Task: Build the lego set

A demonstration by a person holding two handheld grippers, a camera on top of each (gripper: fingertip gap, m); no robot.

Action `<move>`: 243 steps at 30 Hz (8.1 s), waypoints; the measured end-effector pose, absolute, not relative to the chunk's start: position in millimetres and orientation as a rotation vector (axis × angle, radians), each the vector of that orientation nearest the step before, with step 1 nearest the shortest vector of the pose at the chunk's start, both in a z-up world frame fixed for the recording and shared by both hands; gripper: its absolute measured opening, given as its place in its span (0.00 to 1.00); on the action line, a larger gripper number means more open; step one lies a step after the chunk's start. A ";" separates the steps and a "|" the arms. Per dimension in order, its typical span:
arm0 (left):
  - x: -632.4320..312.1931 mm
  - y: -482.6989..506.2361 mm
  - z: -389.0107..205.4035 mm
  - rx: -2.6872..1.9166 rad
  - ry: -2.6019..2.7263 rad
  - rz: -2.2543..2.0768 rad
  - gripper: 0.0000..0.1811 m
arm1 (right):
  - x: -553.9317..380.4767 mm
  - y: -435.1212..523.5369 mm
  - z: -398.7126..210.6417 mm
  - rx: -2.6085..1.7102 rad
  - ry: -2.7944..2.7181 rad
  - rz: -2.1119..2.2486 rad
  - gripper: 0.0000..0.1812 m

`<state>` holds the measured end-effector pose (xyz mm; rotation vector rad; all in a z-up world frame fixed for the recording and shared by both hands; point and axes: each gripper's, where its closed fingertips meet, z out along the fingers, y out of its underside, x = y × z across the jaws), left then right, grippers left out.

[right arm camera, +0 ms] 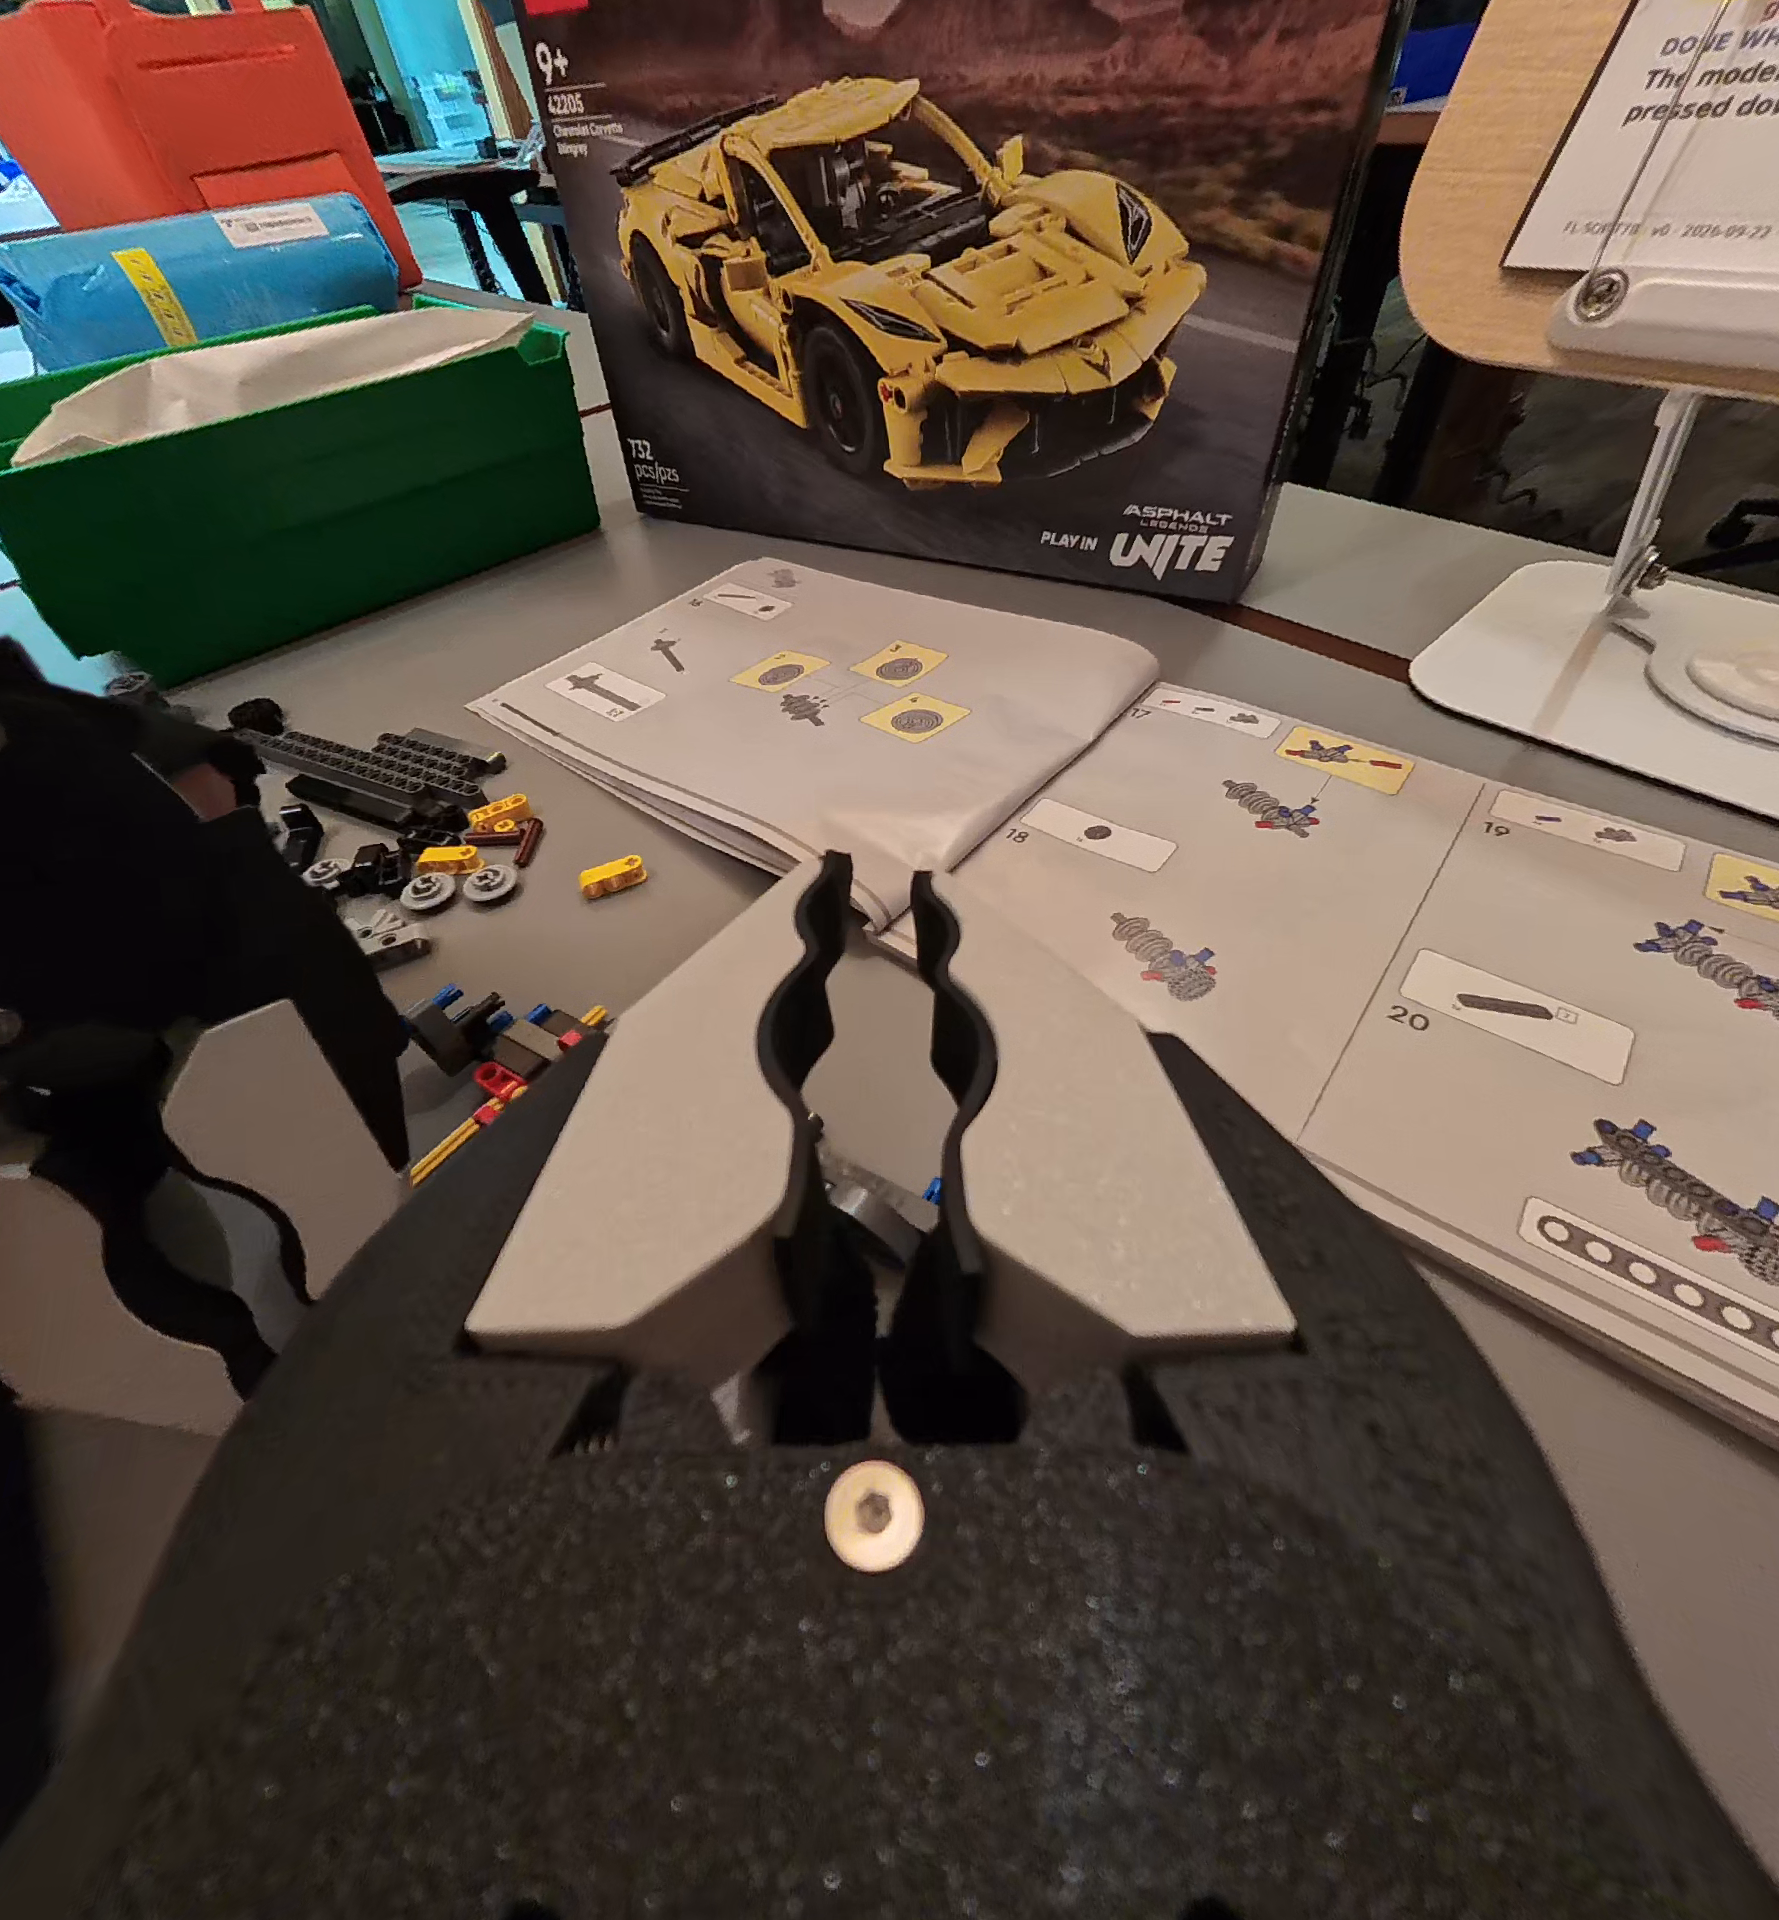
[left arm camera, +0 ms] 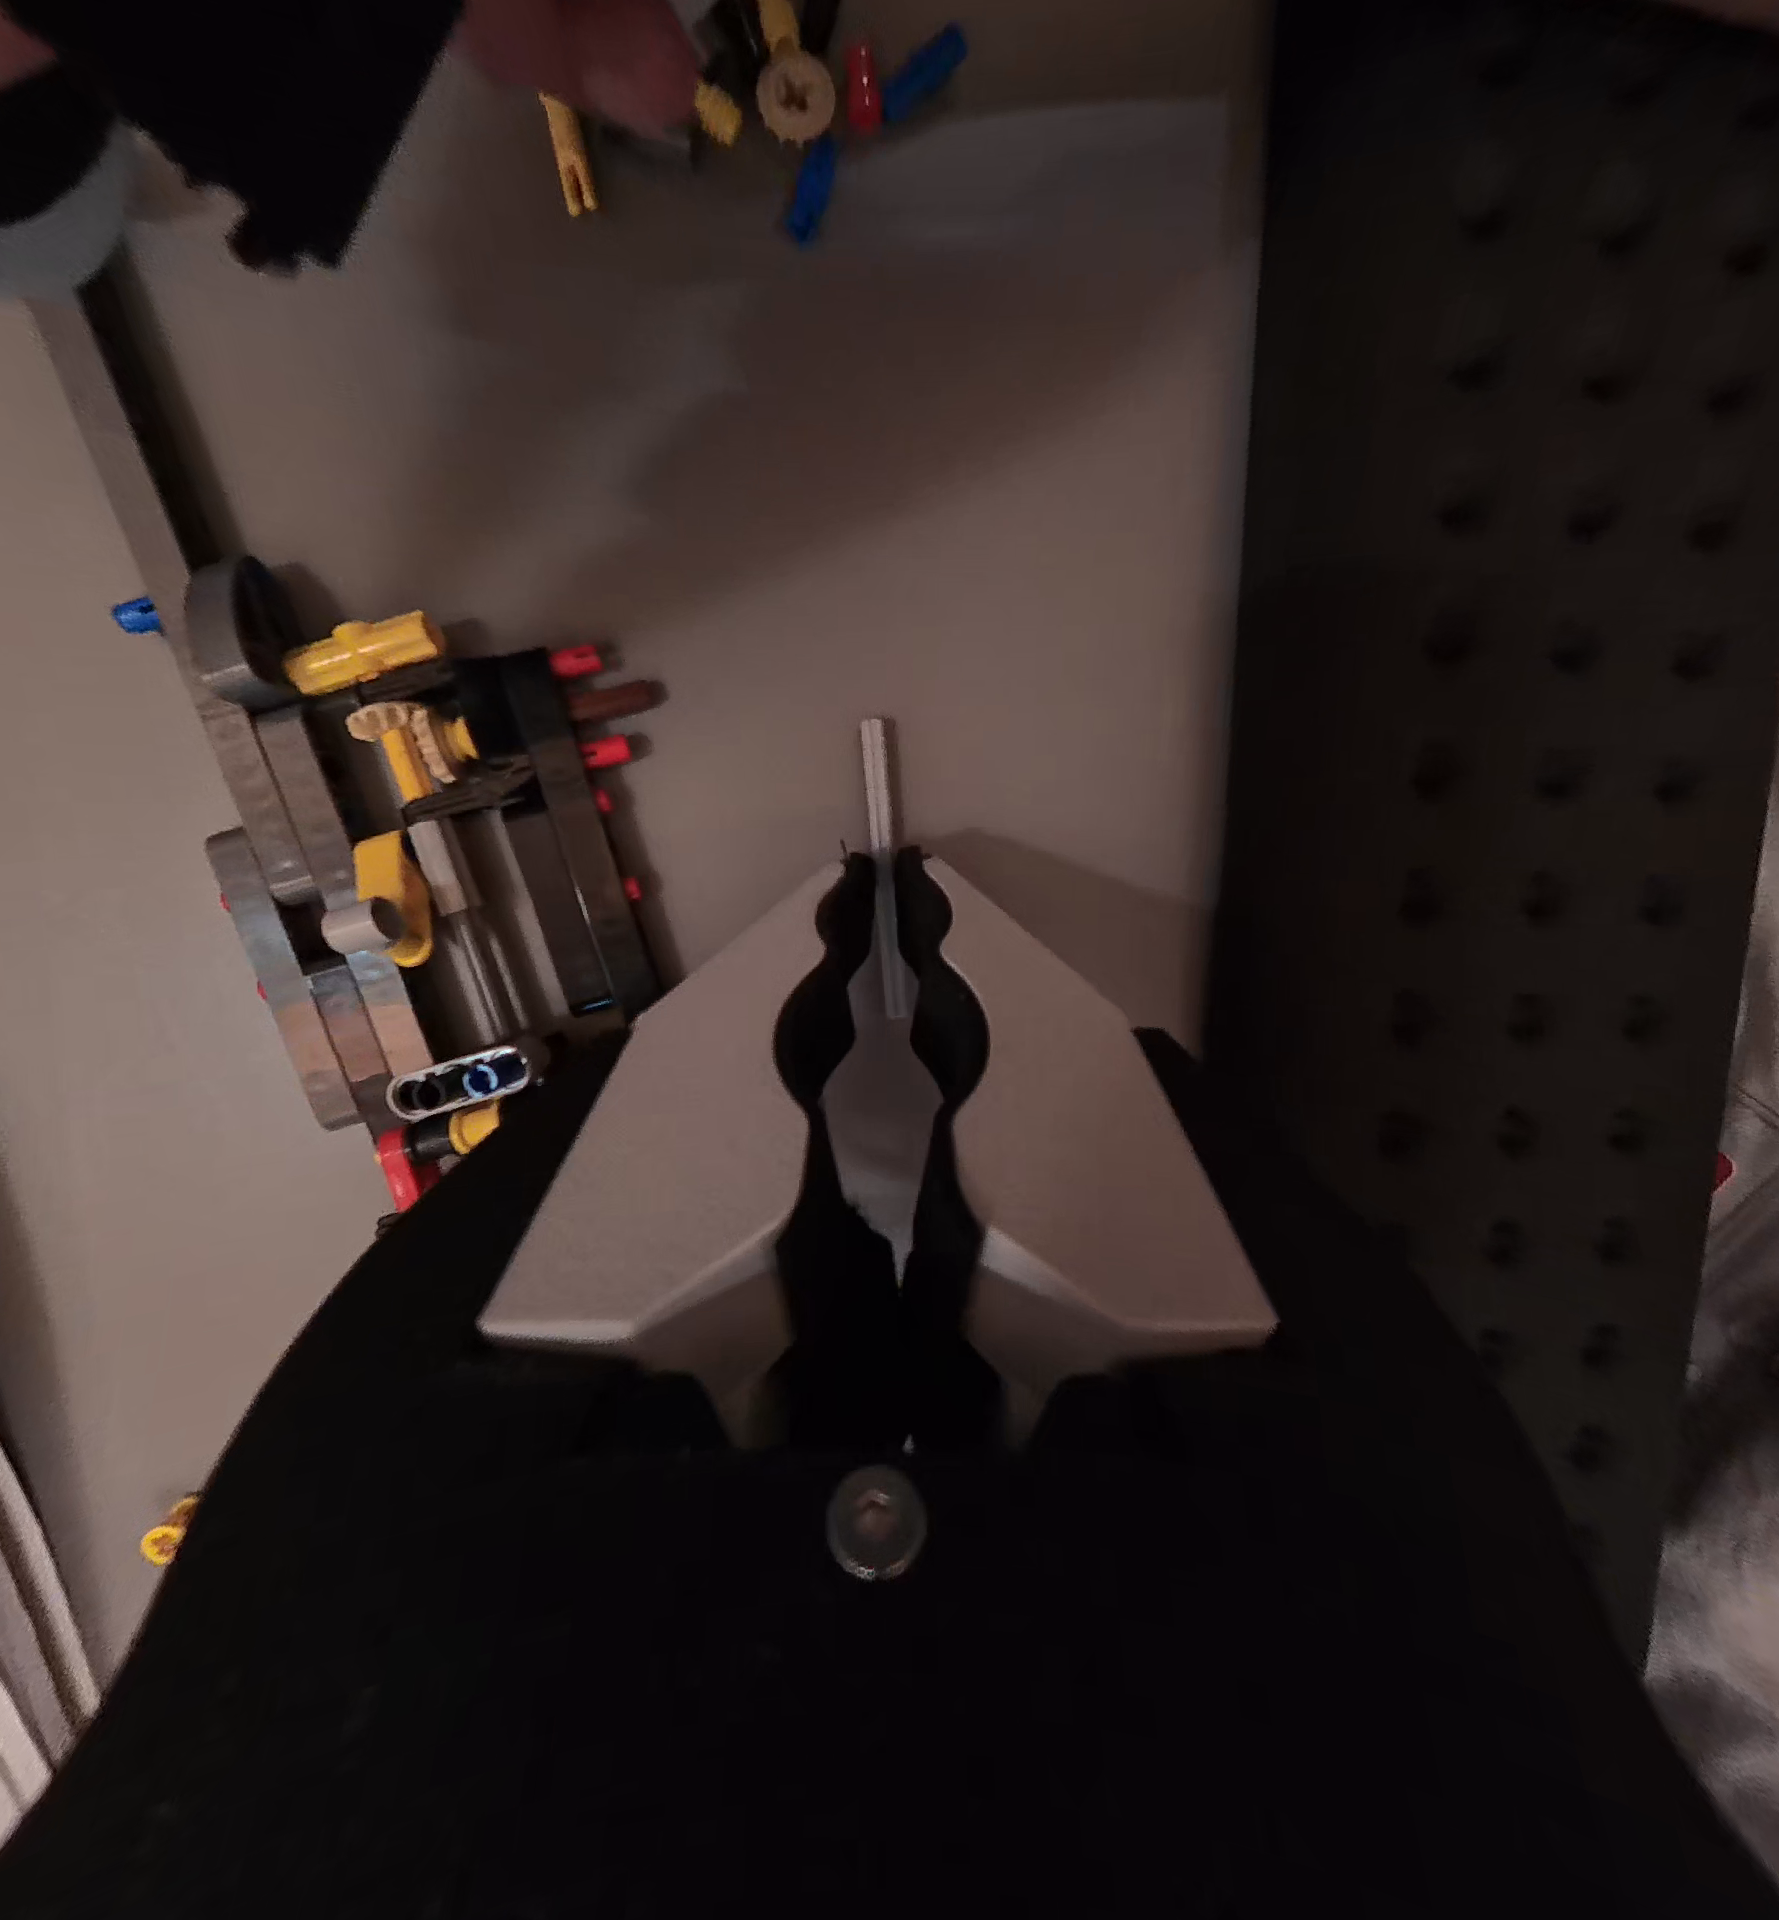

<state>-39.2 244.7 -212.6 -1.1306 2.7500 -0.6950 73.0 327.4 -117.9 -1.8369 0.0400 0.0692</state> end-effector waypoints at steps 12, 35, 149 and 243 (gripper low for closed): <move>-62.6 286.7 -130.2 -1.405 1.932 -1.248 0.14 | 70.7 328.0 -120.5 -1.848 0.039 0.087 0.06; -160.8 436.7 -147.1 -1.713 1.346 -1.056 0.13 | -71.5 427.0 -193.2 -2.334 -0.601 0.190 0.18; -67.1 269.6 -193.4 -1.317 2.248 -1.090 0.10 | -1.3 200.7 -198.9 -2.470 0.023 -0.137 0.10; -63.2 312.8 -140.9 -1.257 1.806 -1.234 0.14 | 4.8 221.3 -185.6 -2.232 0.369 0.529 0.00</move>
